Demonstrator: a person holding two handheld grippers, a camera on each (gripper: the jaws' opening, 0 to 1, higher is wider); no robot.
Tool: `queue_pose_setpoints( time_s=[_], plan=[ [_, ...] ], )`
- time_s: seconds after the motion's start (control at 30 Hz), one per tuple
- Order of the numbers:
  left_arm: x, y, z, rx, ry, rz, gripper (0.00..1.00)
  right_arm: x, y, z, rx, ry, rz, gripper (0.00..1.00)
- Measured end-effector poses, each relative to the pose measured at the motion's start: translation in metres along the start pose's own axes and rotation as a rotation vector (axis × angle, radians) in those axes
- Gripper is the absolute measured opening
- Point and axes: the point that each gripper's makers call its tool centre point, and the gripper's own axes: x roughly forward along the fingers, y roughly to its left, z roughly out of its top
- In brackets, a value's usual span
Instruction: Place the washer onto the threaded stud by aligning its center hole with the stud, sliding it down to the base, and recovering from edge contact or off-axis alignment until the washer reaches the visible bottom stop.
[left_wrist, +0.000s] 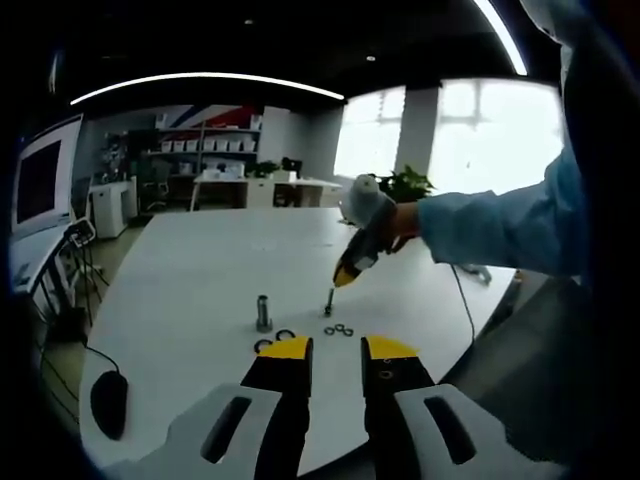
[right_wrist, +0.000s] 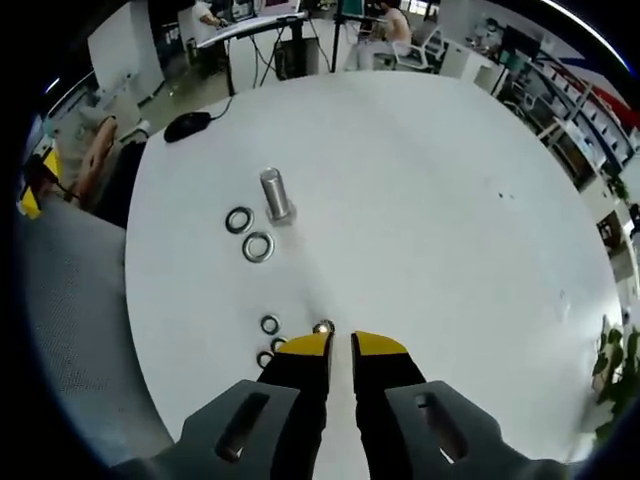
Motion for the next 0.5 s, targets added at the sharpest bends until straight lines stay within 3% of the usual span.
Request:
queue_pose_setpoints(
  time_s=[0.5],
  plan=[
    [0.0,-0.001,0.0,0.0,0.004,-0.005,0.17,0.005,0.008,-0.019,0.04,0.01,0.003,0.1]
  ],
)
